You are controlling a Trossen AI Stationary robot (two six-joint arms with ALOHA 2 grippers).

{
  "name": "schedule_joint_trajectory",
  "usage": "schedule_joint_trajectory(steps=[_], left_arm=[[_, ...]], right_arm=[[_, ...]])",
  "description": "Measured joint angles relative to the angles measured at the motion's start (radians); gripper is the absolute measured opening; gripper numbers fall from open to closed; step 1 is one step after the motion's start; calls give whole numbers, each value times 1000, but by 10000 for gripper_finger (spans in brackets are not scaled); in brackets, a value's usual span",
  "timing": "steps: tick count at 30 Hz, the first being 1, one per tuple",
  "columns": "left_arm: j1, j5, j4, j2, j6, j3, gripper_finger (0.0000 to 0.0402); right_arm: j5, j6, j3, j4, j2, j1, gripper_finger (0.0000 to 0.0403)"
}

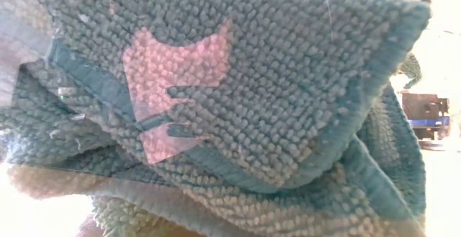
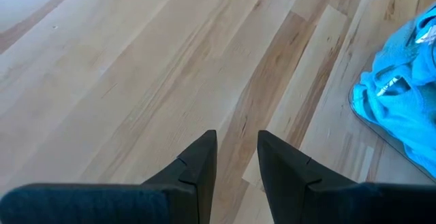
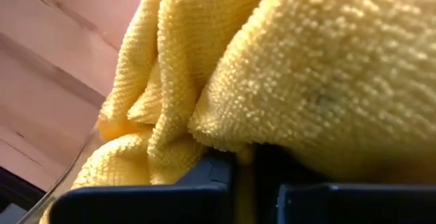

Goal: Sort microfiber towel by color & place in baskets
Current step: Put the yellow towel into the right transparent bin

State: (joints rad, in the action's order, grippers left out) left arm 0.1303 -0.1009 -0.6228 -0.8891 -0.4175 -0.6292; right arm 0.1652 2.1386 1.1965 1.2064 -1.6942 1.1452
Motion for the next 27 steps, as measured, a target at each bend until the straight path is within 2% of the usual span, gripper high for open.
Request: schedule_joint_trajectory(steps=[8, 16, 20, 27], left_arm=[[0, 0, 0, 0, 0, 0, 94], [0, 0, 0, 0, 1, 0, 94], [0, 0, 0, 0, 1, 0, 94], [0, 0, 0, 0, 3, 0, 94]], right_arm=[[-79, -24, 0, -40, 47, -9, 86], [-42, 8, 0, -35, 181, -5, 148], [-22, 0, 0, -34, 250, -6, 165], [-34, 15, 0, -44, 361, -6, 167]])
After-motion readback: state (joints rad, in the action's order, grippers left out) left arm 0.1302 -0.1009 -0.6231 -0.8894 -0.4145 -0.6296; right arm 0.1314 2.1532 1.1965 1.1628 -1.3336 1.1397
